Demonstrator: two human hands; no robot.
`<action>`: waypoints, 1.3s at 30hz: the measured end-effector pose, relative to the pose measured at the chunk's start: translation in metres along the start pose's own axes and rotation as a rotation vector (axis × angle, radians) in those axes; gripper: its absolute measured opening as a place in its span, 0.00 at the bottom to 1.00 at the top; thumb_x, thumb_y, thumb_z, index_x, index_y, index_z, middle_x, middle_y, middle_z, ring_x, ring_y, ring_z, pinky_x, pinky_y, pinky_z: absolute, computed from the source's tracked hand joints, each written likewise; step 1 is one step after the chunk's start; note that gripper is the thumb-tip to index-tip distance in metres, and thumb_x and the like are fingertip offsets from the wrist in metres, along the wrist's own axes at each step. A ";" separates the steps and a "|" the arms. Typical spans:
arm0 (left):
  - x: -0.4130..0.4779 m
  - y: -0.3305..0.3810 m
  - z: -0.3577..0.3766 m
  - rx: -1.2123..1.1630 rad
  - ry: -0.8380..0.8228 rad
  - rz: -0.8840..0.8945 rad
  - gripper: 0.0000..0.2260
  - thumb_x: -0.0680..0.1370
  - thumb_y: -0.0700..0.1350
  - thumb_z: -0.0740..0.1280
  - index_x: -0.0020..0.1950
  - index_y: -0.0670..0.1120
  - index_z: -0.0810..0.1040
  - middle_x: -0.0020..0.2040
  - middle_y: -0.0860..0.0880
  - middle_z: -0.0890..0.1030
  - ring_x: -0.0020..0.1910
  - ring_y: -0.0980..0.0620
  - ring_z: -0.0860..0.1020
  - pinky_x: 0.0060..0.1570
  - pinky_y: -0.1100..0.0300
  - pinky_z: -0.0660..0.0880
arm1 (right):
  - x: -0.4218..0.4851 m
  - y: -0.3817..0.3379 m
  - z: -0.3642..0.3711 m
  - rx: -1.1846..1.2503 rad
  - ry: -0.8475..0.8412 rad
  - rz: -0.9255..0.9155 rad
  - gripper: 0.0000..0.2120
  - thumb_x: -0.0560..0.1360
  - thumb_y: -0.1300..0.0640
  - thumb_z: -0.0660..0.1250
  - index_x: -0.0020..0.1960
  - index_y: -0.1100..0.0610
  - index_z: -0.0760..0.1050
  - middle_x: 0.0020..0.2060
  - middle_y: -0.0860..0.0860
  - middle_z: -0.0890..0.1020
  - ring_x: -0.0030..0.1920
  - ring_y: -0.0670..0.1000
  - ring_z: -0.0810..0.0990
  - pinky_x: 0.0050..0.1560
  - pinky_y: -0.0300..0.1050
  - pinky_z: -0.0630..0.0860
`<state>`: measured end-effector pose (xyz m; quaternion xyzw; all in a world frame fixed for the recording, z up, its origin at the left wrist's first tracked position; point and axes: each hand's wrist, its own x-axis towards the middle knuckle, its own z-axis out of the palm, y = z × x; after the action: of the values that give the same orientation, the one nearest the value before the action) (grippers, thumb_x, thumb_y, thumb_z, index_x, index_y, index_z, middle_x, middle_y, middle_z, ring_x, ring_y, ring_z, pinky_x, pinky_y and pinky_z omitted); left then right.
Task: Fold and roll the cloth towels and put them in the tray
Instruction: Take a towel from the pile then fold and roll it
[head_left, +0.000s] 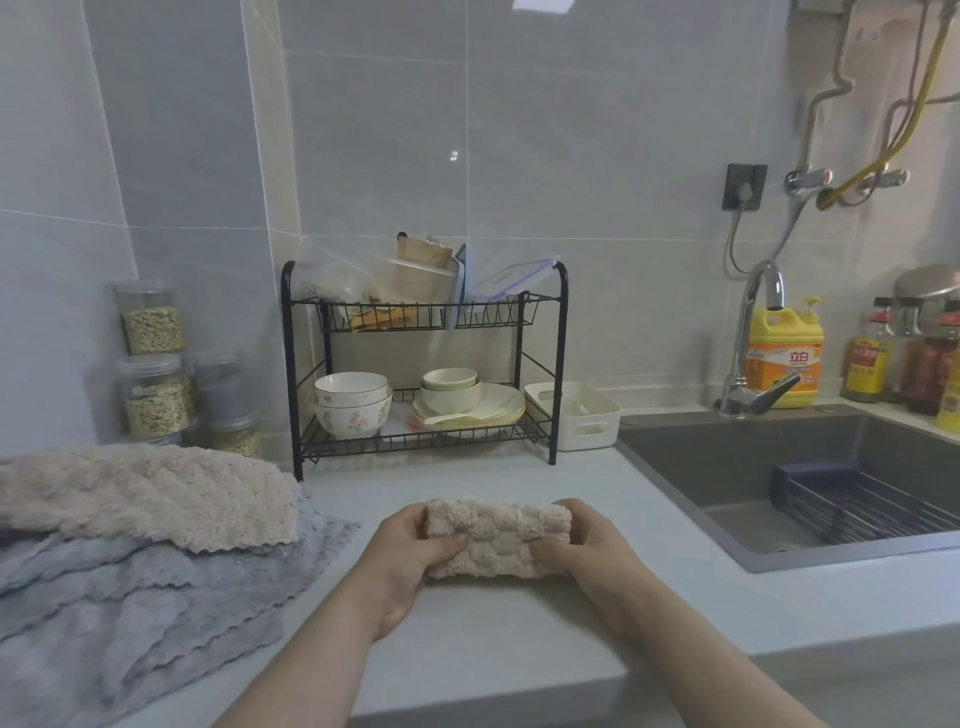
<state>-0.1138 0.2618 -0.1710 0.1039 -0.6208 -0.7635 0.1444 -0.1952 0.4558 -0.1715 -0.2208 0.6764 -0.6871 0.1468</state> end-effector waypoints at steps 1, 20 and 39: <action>0.000 0.000 0.000 -0.010 0.000 0.002 0.10 0.71 0.26 0.67 0.50 0.36 0.78 0.43 0.41 0.84 0.41 0.48 0.83 0.42 0.59 0.80 | -0.001 0.000 0.000 0.019 -0.003 -0.003 0.17 0.63 0.64 0.71 0.51 0.62 0.75 0.43 0.58 0.84 0.42 0.52 0.83 0.41 0.42 0.78; 0.012 -0.014 -0.008 0.060 0.076 -0.001 0.10 0.72 0.30 0.69 0.49 0.41 0.78 0.35 0.51 0.82 0.34 0.56 0.80 0.34 0.67 0.74 | 0.008 0.009 -0.008 0.024 0.154 0.075 0.11 0.71 0.71 0.69 0.51 0.60 0.76 0.45 0.60 0.83 0.45 0.58 0.83 0.44 0.49 0.79; 0.038 0.122 0.060 0.023 0.074 -0.439 0.06 0.75 0.32 0.66 0.46 0.41 0.79 0.32 0.52 0.82 0.35 0.55 0.81 0.40 0.60 0.78 | 0.018 -0.134 -0.024 0.191 0.362 0.583 0.12 0.73 0.68 0.68 0.56 0.63 0.75 0.53 0.63 0.82 0.51 0.62 0.83 0.52 0.53 0.81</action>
<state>-0.1583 0.2806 -0.0389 0.2662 -0.5862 -0.7652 -0.0036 -0.2093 0.4730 -0.0357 0.1215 0.6589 -0.7044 0.2344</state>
